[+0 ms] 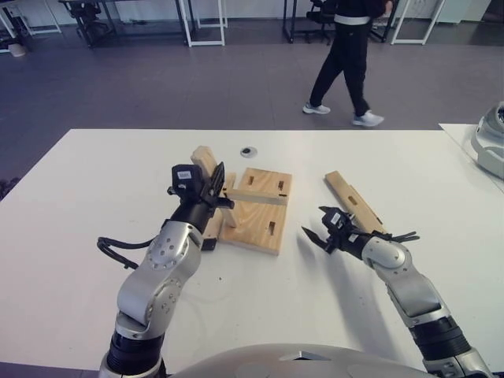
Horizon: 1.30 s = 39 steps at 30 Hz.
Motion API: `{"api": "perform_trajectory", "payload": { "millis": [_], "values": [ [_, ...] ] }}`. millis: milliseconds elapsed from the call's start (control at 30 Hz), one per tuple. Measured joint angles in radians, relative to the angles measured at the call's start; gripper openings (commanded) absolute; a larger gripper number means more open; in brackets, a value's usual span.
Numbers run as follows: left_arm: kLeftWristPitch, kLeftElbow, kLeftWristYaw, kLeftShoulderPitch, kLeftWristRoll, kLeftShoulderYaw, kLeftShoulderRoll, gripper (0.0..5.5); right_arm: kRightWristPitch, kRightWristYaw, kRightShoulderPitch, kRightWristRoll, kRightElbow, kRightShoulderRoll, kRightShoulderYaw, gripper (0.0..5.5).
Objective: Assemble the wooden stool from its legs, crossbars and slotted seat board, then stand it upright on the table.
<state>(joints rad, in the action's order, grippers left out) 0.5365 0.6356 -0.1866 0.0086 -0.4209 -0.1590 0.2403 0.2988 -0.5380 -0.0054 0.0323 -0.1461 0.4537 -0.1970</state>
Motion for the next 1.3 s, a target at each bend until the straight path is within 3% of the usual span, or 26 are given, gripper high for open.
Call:
{"api": "perform_trajectory", "payload": {
  "millis": [267, 400, 433, 833, 1133, 1233, 1300],
  "values": [
    [-0.057, -0.142, 0.094, -0.096, 0.042, -0.030, -0.052, 1.01, -0.011, -0.011, -0.034, 0.002, 0.037, -0.002, 0.002, 3.69],
    [-0.009, -0.147, 0.101, -0.150, 0.010, 0.014, -0.119, 1.01, -0.024, 0.008, -0.051, 0.002, 0.061, -0.017, 0.015, 3.69],
    [0.011, -0.147, 0.102, -0.166, -0.009, 0.032, -0.130, 1.37, -0.026, 0.018, -0.065, 0.002, 0.068, -0.025, 0.024, 3.69],
    [0.229, 0.018, 0.104, -0.218, -0.237, 0.164, -0.180, 3.24, -0.044, 0.070, -0.079, 0.004, 0.115, -0.046, 0.082, 3.69],
    [0.396, 0.117, 0.043, -0.219, -0.618, 0.234, -0.205, 3.24, -0.112, 0.090, -0.236, -0.043, 0.201, 0.049, 0.292, 3.69],
    [0.397, 0.137, 0.030, -0.253, -0.665, 0.253, -0.148, 3.24, -0.125, 0.095, -0.237, -0.041, 0.237, 0.050, 0.303, 3.69],
    [0.374, 0.140, 0.042, -0.340, -0.672, 0.335, -0.054, 3.24, -0.135, 0.101, -0.237, -0.037, 0.250, 0.049, 0.304, 3.69]
  ]
}}
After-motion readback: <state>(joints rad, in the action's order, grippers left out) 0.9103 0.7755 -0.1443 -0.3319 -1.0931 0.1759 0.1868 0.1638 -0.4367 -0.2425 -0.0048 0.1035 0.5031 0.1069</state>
